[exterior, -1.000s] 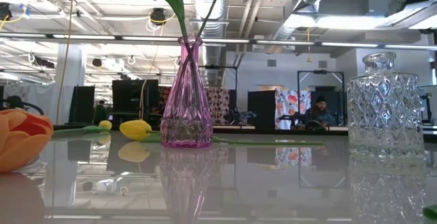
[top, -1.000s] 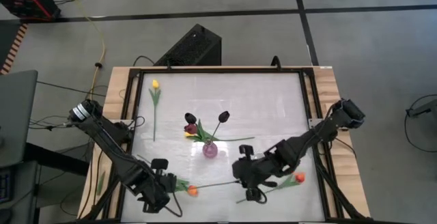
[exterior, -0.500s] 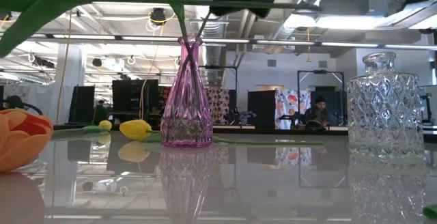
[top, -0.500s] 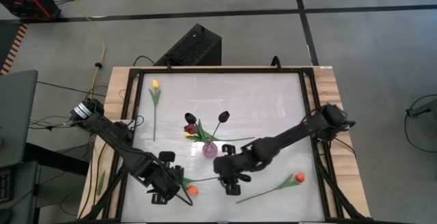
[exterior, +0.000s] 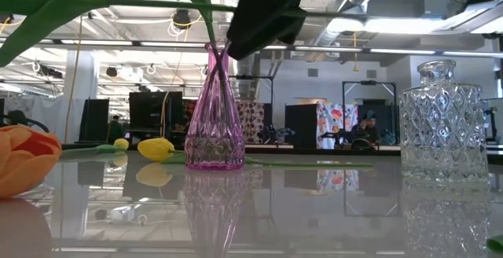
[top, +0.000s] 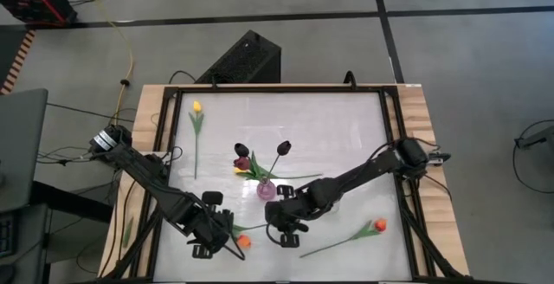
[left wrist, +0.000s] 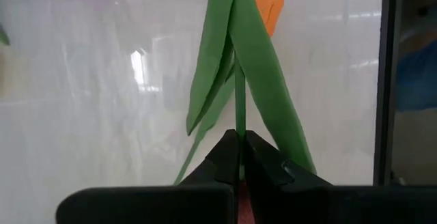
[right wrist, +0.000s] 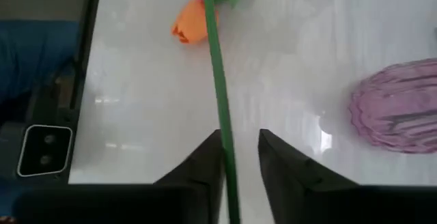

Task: Sort flowers into vase by color
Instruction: Put the red flower into the pink vase

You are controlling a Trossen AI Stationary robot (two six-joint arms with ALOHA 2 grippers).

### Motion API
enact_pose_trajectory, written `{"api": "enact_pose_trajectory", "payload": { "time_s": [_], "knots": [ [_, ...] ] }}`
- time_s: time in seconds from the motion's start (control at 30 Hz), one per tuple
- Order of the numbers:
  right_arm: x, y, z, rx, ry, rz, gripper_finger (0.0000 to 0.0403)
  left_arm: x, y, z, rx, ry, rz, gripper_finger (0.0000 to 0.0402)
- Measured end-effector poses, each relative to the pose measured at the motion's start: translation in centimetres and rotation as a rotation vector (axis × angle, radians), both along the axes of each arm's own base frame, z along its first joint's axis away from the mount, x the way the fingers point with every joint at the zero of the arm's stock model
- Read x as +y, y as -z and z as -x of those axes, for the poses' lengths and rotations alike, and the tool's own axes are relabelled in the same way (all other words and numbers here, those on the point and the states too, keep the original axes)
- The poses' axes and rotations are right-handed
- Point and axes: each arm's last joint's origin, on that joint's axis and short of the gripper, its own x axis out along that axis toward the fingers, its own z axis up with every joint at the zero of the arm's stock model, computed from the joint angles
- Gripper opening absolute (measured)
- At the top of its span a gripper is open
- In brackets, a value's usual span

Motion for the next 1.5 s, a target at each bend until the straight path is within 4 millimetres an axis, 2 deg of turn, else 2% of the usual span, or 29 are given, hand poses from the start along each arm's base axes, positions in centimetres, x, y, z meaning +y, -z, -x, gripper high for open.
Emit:
{"api": "enact_pose_trajectory", "payload": {
  "time_s": [0.27, 0.5, 0.63, 0.8, 0.9, 1.03, 1.13, 1.23, 1.3, 1.4, 1.5],
  "knots": [
    [0.3, -0.4, 0.5, 0.061, -0.072, -0.032, 0.0023, -0.2, 0.0, -0.1, -0.011, 0.005, 0.016, 0.0017],
    [1.5, 0.1, 1.5, 0.108, -0.137, 0.012, 0.0021, -0.3, -0.1, -0.1, -0.027, 0.05, 0.013, 0.0103],
    [2.7, 0.1, 2.1, 0.087, -0.163, 0.084, 0.0021, 0.0, -0.5, 0.1, -0.045, 0.103, -0.017, 0.0151],
    [5.0, -0.3, 3.4, 0.013, -0.152, 0.202, 0.0021, 0.8, -3.3, 1.9, -0.273, 0.09, -0.2, 0.0168],
    [6.3, -0.6, 4.0, -0.038, -0.159, 0.212, 0.0021, 1.7, -5.1, 3.3, -0.428, 0.04, -0.3, 0.0169],
    [8.3, -1.2, 4.2, -0.156, -0.242, 0.2, 0.0021, 3.3, -5.7, 4.5, -0.577, -0.051, -0.394, 0.0169],
    [9.3, -2.2, 4.5, -0.251, -0.276, 0.218, 0.0021, 4.1, -4.3, 5.1, -0.644, -0.075, -0.386, 0.0169],
    [9.6, -3.6, 5.1, -0.392, -0.314, 0.213, 0.0021, 4.4, -2.0, 5.4, -0.718, -0.068, -0.355, 0.0169],
    [9.4, -4.6, 5.5, -0.543, -0.337, 0.185, 0.0021, 4.2, -0.8, 5.2, -0.796, -0.056, -0.313, 0.0169],
    [7.9, -5.3, 6.1, -0.789, -0.352, 0.107, 0.0021, 3.6, 0.0, 4.8, -0.939, 0.001, -0.203, 0.0169],
    [5.5, -4.7, 6.1, -1.02, -0.301, -0.001, 0.0021, 2.8, 0.4, 4.2, -1.11, 0.078, -0.096, 0.0169]
  ]
}}
